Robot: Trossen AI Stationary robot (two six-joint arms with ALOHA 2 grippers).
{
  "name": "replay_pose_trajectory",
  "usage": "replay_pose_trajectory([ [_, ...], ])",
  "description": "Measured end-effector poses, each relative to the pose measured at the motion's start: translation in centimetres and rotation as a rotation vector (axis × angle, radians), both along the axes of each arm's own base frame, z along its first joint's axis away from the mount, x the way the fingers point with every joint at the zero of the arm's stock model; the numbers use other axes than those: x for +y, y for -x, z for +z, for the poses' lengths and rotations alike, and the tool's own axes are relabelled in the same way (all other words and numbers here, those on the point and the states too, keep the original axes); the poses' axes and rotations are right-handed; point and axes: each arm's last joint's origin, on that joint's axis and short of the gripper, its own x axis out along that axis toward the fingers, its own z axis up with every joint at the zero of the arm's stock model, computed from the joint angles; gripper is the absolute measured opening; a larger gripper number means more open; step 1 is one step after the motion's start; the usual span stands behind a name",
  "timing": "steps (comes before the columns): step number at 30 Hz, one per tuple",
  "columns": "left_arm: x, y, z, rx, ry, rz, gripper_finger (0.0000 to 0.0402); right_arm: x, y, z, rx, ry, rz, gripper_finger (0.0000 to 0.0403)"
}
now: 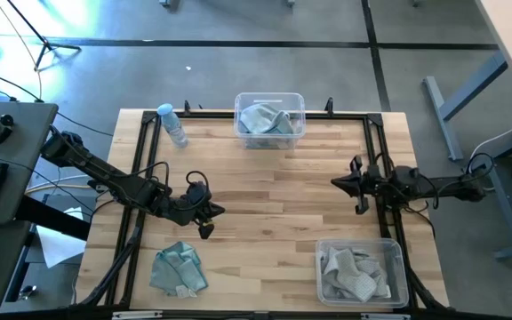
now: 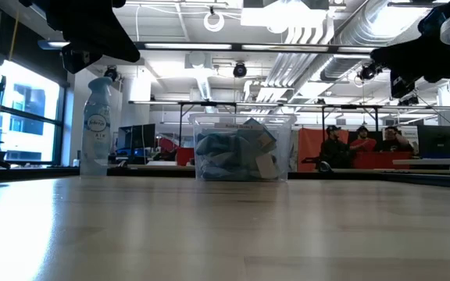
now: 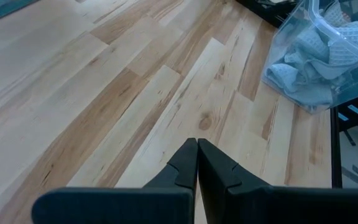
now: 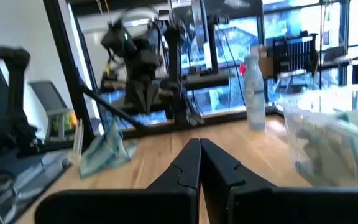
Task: Sort microfiber towel by color & place in baskets
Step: Put the blue towel into the top transparent bin
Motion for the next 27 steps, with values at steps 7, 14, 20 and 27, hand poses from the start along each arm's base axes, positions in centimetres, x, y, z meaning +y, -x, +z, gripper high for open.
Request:
replay_pose_trajectory([
  [7, 0.00, 0.00, 0.00, 0.000, 0.000, 0.000, 0.0000, 0.01, -0.07, -0.73, 0.076, 0.007, 0.002, 0.0000],
  [14, 0.00, 0.00, -0.01, 0.001, -0.001, 0.000, 0.0000, 0.02, -0.07, -0.74, 0.077, 0.007, 0.004, 0.0000],
  [20, 0.00, 0.00, -0.01, -0.001, 0.011, 0.008, 0.0000, 0.02, -0.07, -0.74, 0.077, 0.007, 0.004, 0.0000],
  [27, 0.00, -0.05, -0.11, -0.013, 0.094, 0.077, 0.0001, 0.02, -0.07, -0.75, 0.077, 0.007, 0.003, 0.0000],
])
